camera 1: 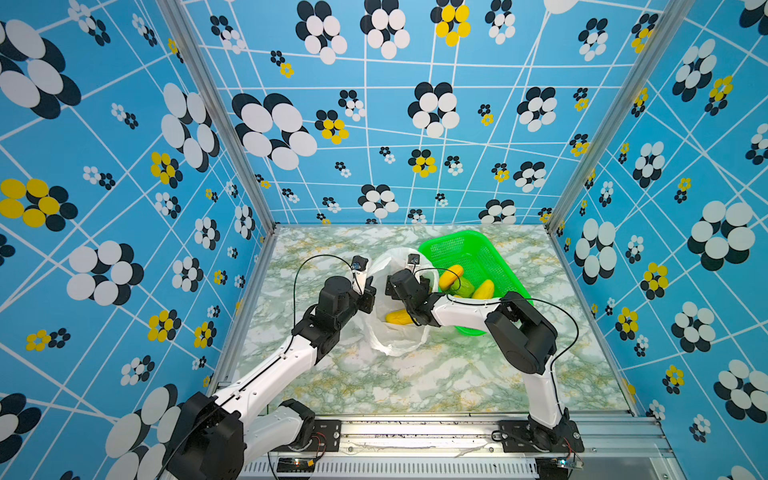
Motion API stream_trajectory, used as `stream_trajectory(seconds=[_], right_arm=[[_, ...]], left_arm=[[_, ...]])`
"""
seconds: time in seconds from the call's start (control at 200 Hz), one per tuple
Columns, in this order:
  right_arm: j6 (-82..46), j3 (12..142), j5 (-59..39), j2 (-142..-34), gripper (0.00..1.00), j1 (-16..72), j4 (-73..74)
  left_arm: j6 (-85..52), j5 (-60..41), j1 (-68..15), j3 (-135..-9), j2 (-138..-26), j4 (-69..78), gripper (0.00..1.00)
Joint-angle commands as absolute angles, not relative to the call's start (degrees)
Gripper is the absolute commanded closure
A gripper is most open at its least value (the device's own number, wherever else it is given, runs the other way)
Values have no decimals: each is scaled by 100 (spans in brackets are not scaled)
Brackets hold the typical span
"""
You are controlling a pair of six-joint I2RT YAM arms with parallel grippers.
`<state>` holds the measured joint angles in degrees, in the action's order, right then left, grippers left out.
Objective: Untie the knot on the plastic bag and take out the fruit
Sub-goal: 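Grasp the red fruit inside the bag with the right gripper, then lift the red fruit out of the bag and carry it over the basket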
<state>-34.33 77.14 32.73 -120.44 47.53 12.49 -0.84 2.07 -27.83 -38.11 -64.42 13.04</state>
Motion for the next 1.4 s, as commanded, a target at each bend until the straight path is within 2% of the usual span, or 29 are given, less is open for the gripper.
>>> stream_trajectory(seconds=[0.0, 0.095, 0.18, 0.42, 0.545, 0.64, 0.815, 1.394], right_arm=[[-3500, 8168, 3155, -12424, 5, 4644, 765], [-3542, 8353, 3063, -12731, 6, 4623, 698], [-3551, 8536, 2941, -12872, 12, 4587, 561], [-3573, 8572, 2679, -12888, 34, 4491, 489], [-3452, 8297, 2576, -12635, 49, 4485, 780], [-3370, 8028, 2284, -12371, 56, 4504, 1107], [-2998, 7509, 2202, -11666, 61, 4772, 1498], [-2519, 4798, 1835, -9015, 65, 5658, 3183]], left_arm=[[-132, 102, -2827, -3952, -6486, 1213, 100], [-132, 95, -2830, -3956, -6484, 1205, 100], [-124, 103, -2831, -3938, -6478, 1206, 100], [-106, 95, -2839, -3911, -6429, 1212, 100], [-97, 111, -2839, -3902, -6434, 1223, 100], [-98, 107, -2839, -3914, -6451, 1213, 100], [-92, 132, -2837, -3912, -6469, 1217, 100], [-149, 181, -2844, -3905, -6410, 1158, 100]])
